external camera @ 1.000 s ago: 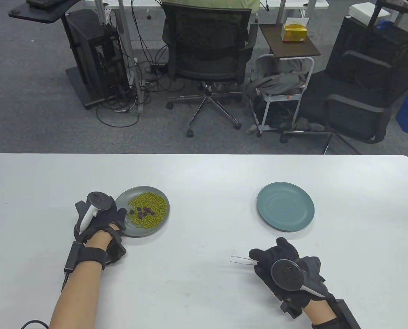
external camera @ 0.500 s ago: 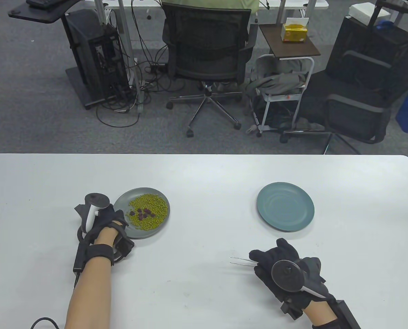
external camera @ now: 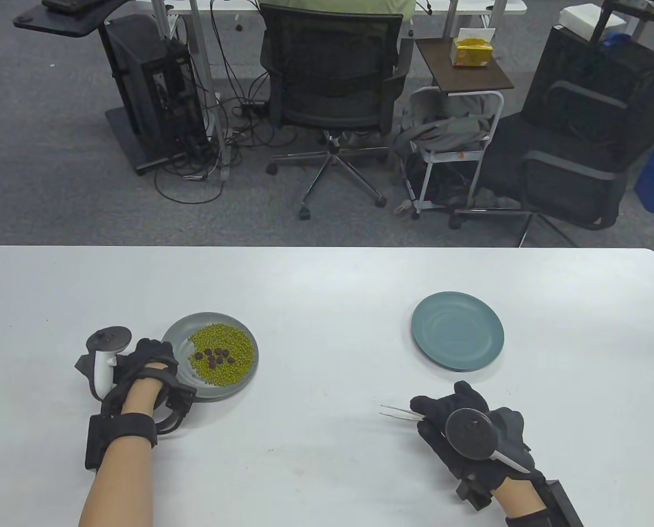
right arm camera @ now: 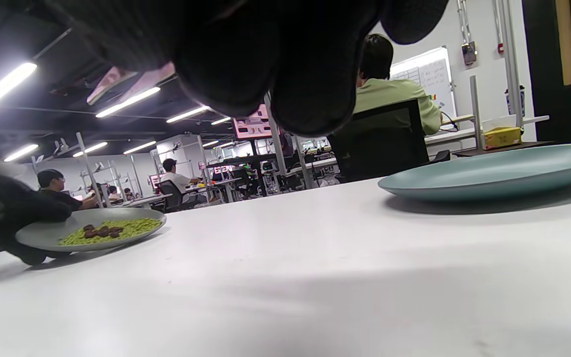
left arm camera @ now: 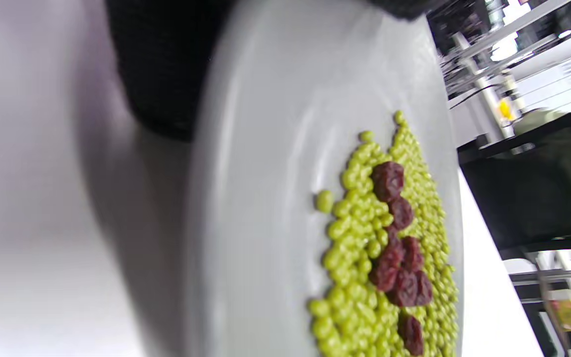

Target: Pick cranberries with tweezers into plate

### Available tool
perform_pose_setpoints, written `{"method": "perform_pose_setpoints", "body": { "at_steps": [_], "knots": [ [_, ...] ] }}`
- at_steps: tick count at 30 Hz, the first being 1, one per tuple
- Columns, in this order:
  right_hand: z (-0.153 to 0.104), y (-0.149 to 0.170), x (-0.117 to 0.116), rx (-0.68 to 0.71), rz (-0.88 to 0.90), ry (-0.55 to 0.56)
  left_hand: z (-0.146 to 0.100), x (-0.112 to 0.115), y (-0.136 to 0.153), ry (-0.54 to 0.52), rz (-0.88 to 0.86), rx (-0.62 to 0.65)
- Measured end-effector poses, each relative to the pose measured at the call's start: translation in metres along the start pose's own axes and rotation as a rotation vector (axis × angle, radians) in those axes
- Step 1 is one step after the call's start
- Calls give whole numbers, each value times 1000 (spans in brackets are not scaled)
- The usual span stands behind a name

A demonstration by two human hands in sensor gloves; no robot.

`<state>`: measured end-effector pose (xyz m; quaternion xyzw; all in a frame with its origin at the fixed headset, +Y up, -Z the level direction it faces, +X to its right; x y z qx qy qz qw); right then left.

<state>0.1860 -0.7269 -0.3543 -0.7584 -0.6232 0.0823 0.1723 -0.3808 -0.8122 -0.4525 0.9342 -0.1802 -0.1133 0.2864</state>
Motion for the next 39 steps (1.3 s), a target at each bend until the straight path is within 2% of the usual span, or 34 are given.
{"method": "perform_pose_setpoints", "body": {
  "at_steps": [2, 4, 7, 11, 13, 18, 22, 24, 29, 36, 39],
  "knots": [
    [0, 3, 0, -8, 5, 0, -9, 4, 5, -3, -62, 37],
    [0, 6, 0, -15, 8, 0, -20, 18, 7, 123, -160, 97],
    [2, 10, 0, -30, 8, 4, -42, 35, 2, 219, -291, 157],
    [3, 13, 0, -66, -23, 26, -92, 53, -17, 189, -393, 391],
    [3, 15, 2, -91, -35, 47, -115, 70, -22, 284, -444, 430],
    [1, 15, 6, -107, -46, 79, -151, 109, -20, 420, -383, 476],
    [1, 14, 5, -117, -56, 90, -158, 133, -7, 443, -297, 490],
    [1, 13, 5, -116, -59, 95, -154, 145, 2, 481, -299, 465],
    [2, -2, 11, -79, -61, 141, -149, 157, 11, 534, -346, 408],
    [-10, -68, 29, 128, -97, 203, -148, 162, 15, 560, -375, 392],
    [-18, -99, 29, 230, -208, 223, -148, 164, 17, 573, -394, 377]
  ]
}}
Point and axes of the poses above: the tracker on the back of each hand, its own y axis roughly to the little-finger side, its own z axis roughly from the wrist to the fingertips, x = y × z, the point moved 5 cm from there along z, roughly from the wrist to the fingertips, and after that the axes turned 6 degrees about -z, right-handed, at the moved point
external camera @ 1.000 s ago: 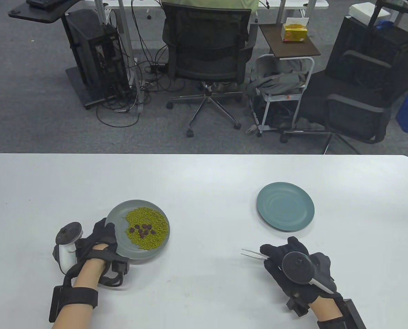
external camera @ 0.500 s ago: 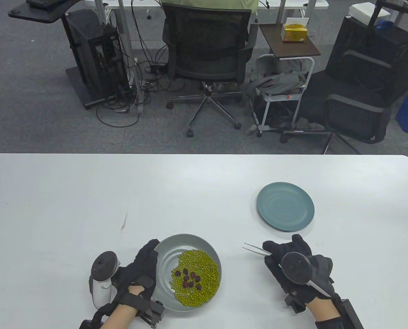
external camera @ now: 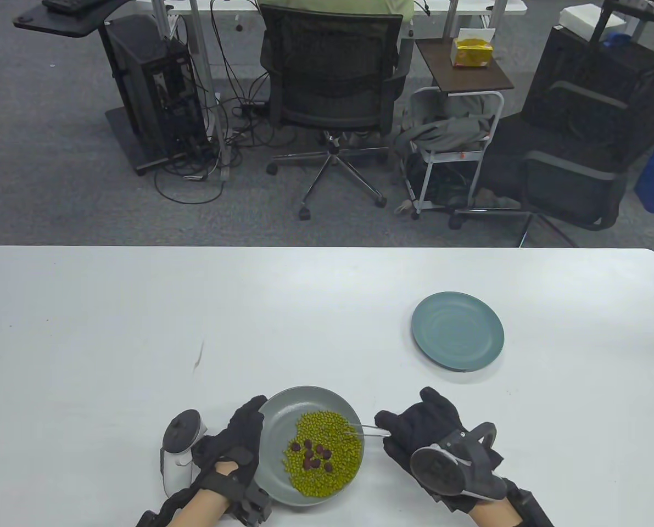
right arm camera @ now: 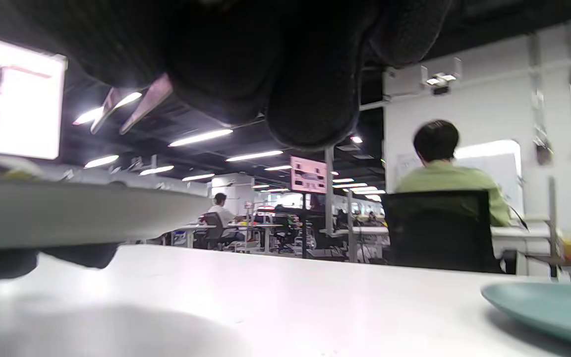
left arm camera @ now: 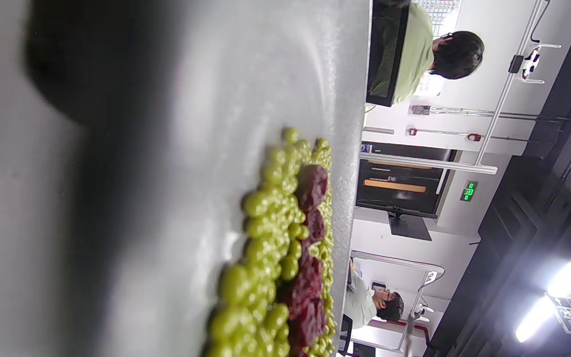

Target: Pick cranberries with tweezers into plate

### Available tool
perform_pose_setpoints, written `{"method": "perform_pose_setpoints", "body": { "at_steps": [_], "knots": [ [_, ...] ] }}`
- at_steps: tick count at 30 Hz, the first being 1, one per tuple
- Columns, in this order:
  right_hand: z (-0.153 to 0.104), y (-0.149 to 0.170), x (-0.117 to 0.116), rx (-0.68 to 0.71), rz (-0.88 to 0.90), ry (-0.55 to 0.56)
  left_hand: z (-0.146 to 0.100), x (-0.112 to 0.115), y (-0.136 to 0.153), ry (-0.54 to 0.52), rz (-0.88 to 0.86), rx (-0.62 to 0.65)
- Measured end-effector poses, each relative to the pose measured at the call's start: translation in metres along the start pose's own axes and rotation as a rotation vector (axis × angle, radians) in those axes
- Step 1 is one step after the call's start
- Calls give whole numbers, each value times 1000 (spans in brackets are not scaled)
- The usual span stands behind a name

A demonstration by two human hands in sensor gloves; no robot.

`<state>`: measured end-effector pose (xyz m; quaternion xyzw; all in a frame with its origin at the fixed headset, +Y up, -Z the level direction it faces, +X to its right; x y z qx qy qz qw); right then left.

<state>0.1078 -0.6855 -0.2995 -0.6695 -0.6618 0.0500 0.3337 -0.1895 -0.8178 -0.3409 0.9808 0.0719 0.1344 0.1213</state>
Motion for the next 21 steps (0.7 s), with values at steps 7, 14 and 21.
{"method": "perform_pose_setpoints", "body": {
  "at_steps": [7, 14, 21],
  "knots": [
    [-2, -32, 3, 109, -80, -5, 0, 0, 0, 3, 8, 4],
    [-2, -43, -1, 163, -152, -16, -1, 2, 3, 7, 11, -11],
    [1, -43, -5, 156, -193, -36, -2, 5, 2, 14, -11, -19]
  ]
}}
Point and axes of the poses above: the tracker on the back of each hand, its own y axis roughly to the little-finger side, its own z axis roughly from the wrist to the fingertips, x = y × z, the point moved 5 cm from there along z, roughly from the wrist to the fingertips, and after that the axes turned 6 degrees about -z, right-handed, at the moved point
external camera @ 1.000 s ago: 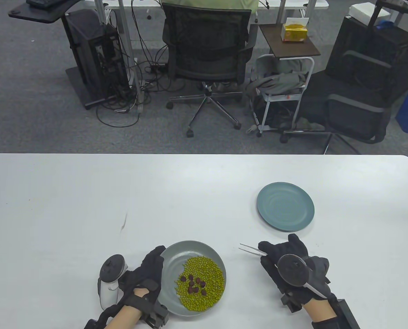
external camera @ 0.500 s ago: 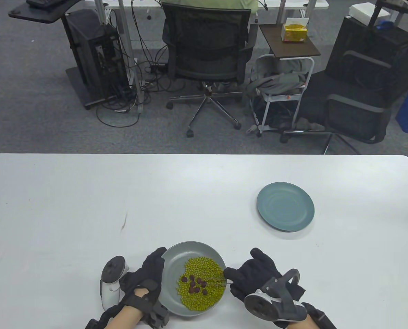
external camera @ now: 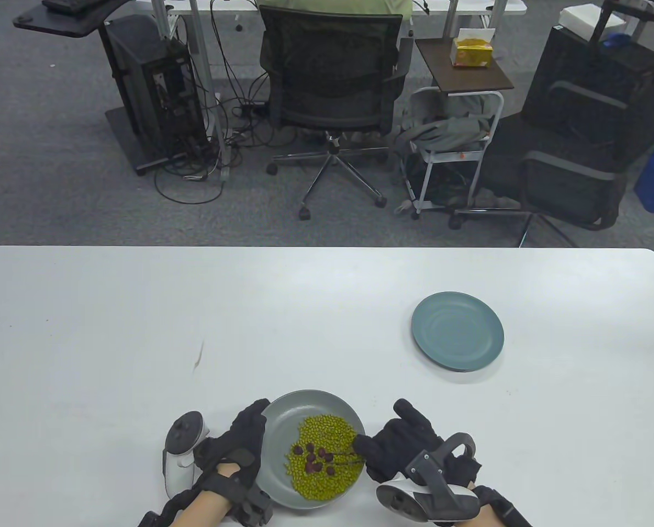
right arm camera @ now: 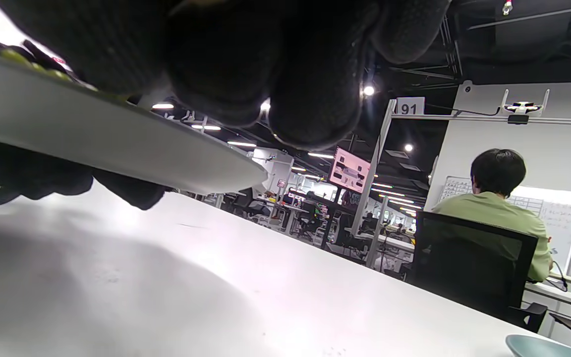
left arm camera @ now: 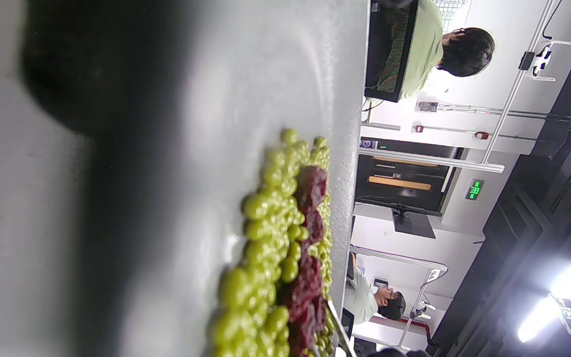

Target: Pick cranberries with tweezers into plate

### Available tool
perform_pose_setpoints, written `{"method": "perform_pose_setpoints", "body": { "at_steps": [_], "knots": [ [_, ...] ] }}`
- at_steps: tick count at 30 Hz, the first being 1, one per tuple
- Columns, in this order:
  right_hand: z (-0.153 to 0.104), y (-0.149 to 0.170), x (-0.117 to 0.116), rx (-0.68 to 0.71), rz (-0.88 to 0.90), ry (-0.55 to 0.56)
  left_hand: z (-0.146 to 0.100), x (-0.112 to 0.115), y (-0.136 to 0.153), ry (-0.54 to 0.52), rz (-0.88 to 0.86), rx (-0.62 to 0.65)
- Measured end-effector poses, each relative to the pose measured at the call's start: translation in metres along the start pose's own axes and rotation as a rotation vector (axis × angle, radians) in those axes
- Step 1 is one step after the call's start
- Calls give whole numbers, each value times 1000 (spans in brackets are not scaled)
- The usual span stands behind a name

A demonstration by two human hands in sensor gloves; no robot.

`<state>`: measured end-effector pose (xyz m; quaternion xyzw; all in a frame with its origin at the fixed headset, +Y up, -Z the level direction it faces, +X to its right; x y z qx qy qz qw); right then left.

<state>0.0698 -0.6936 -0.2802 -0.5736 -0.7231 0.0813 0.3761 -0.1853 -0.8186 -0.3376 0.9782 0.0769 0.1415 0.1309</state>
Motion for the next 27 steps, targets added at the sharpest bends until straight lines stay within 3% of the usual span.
{"method": "perform_pose_setpoints", "body": {
  "at_steps": [19, 27],
  "knots": [
    [1, 6, -2, -57, 68, 34, 0, 2, -2, 8, 9, 4],
    [-4, 54, -3, -257, 137, 91, 1, -3, -5, -8, 10, 13]
  ]
}}
Point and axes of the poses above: the tracker on the back of each hand, its own y axis roughly to the little-finger side, its own z axis roughly from the wrist to the fingertips, x = y × z, the point moved 5 cm from there along z, roughly from the wrist to the fingertips, and after that the axes turned 6 degrees about -z, right-handed, at the moved point
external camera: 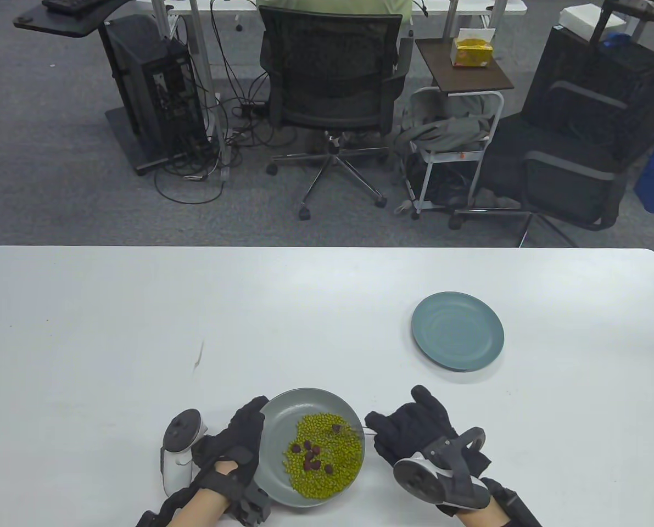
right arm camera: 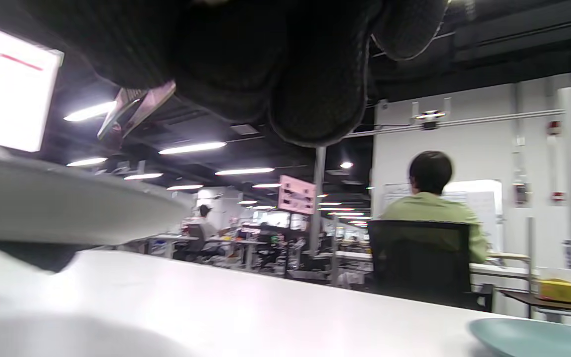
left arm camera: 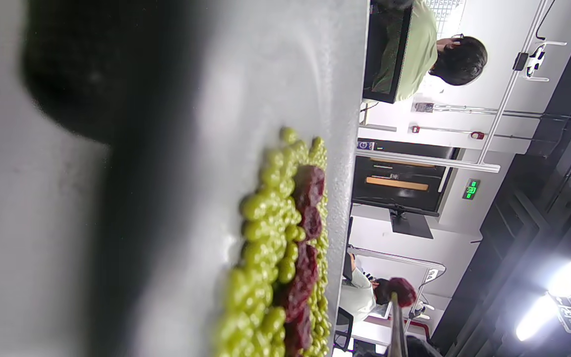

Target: Pick cranberries with tweezers into plate

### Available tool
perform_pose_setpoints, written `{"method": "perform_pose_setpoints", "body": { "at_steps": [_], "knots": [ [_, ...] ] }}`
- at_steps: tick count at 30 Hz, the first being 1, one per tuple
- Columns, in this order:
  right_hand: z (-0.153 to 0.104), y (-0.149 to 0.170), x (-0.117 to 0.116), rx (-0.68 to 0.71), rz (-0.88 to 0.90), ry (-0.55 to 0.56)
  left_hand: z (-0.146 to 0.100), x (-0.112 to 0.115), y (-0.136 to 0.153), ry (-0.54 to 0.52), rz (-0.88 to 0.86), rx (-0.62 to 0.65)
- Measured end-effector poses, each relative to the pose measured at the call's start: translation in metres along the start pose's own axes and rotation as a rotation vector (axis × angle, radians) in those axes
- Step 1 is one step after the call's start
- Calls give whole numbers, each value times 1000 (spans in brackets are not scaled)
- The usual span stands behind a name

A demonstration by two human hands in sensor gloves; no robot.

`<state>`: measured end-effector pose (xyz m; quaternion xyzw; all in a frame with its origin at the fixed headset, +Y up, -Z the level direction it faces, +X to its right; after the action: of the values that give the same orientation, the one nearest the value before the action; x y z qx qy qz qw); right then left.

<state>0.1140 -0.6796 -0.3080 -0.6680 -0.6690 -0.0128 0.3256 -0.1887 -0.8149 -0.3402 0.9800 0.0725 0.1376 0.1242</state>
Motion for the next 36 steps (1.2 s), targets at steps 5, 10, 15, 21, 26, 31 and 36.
{"method": "perform_pose_setpoints", "body": {
  "at_steps": [5, 10, 15, 21, 26, 31, 36],
  "knots": [
    [3, 75, -10, -239, -51, -25, 0, -1, -1, -3, -3, 8],
    [-8, 149, -35, -464, -147, -143, 0, -3, -2, 2, -8, 10],
    [-22, 194, -65, -625, -198, -258, -1, -5, -3, 0, -8, 8],
    [-25, 205, -90, -678, -254, -368, -1, -6, -4, -2, -21, 9],
    [-28, 212, -95, -748, -242, -443, -1, -6, -4, -7, -14, 15],
    [-23, 208, -72, -740, -194, -327, 0, -7, -6, -18, -12, 20],
    [-3, 158, -43, -564, -111, -171, 1, -12, -8, -36, -50, 33]
  ]
}}
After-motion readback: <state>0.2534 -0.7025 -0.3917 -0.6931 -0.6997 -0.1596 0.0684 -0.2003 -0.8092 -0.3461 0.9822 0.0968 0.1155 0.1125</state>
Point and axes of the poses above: the tracker on the back of each hand, its own y axis roughly to the little-finger side, its own z axis roughly from the wrist to the fingertips, x = y × z, the point moved 5 cm from there along z, roughly from the wrist to the fingertips, and after that the axes turned 6 degrees about -z, right-handed, at the moved point
